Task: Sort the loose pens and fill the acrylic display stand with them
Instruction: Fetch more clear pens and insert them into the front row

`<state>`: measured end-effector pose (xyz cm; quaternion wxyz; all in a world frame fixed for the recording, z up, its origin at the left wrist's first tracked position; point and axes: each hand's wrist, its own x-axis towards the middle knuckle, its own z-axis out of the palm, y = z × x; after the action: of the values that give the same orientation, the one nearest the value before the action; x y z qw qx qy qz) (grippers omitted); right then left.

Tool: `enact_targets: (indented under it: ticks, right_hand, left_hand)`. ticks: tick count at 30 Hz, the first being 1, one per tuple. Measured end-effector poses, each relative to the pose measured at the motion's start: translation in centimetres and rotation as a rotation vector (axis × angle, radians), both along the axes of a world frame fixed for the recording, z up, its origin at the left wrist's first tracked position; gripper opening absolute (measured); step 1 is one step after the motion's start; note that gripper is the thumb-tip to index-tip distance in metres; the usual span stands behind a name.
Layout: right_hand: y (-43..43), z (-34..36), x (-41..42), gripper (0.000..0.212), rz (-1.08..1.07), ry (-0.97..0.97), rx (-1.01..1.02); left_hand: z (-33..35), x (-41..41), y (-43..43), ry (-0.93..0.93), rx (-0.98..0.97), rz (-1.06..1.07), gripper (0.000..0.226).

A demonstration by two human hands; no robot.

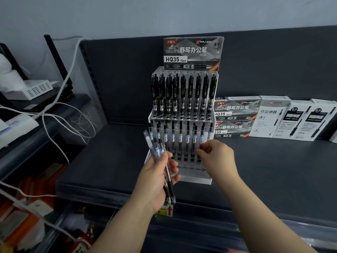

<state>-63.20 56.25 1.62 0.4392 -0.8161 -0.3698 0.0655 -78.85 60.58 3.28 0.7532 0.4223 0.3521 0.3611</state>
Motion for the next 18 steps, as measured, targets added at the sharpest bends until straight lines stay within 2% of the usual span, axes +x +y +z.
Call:
enact_targets:
  ticks: [7, 11, 13, 16, 18]
  right_hand:
    - [-0.1, 0.5, -0.1, 0.012, 0.012, -0.064, -0.094]
    - [-1.1, 1.0, -1.1, 0.023, 0.007, -0.071, -0.001]
    - [-1.7, 1.7, -2.2, 0.021, 0.115, -0.015, 0.039]
    - [-2.3, 2.4, -3.8, 0.008, 0.426, 0.218, 0.011]
    - [-2.5, 2.2, -3.9, 0.005, 0.514, 0.297, -0.006]
  left_hand:
    - [0.0, 0.2, 0.0, -0.005, -0.013, -0.014, 0.018]
    - [0.0, 0.5, 0.1, -0.004, 0.014, -0.017, 0.019]
    - [0.0, 0.7, 0.0, 0.003, 0.029, -0.023, 0.019]
    - [0.2, 1.1, -0.3, 0.000, 0.040, -0.046, 0.022]
    - [0.3, 1.4, -0.5, 0.001, 0.046, -0.059, 0.023]
